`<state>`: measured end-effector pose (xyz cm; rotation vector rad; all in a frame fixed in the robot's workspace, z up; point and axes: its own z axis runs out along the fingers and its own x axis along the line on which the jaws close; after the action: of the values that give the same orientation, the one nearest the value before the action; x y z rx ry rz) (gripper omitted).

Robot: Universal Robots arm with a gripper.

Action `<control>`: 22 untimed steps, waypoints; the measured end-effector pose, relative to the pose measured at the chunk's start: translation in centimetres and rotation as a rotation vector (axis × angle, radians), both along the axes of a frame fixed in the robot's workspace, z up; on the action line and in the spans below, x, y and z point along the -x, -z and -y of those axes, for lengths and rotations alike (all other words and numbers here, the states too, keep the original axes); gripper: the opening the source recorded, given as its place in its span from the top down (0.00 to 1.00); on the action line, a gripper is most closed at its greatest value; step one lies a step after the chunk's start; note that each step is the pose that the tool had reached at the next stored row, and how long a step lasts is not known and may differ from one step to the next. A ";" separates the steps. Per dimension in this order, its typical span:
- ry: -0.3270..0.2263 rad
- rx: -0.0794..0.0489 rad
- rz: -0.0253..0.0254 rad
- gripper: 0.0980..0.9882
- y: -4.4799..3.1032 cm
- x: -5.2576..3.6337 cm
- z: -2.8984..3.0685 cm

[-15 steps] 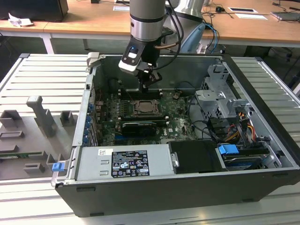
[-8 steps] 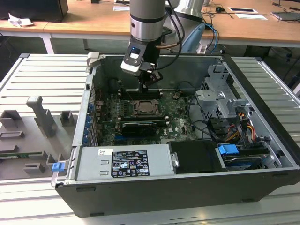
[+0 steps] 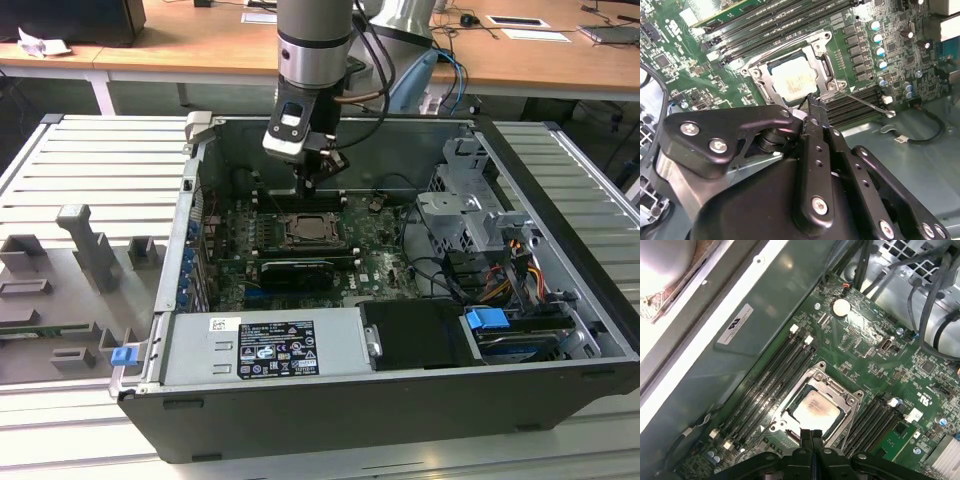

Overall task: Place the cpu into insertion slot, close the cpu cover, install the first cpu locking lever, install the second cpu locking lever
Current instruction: 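Install the first cpu locking lever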

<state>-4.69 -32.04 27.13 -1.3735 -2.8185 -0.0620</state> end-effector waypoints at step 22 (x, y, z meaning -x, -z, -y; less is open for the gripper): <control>-0.209 0.000 0.0001 0.99 0.00 0.12 0.73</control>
<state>-4.81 -32.77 27.13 -1.0704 -2.9427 -0.0609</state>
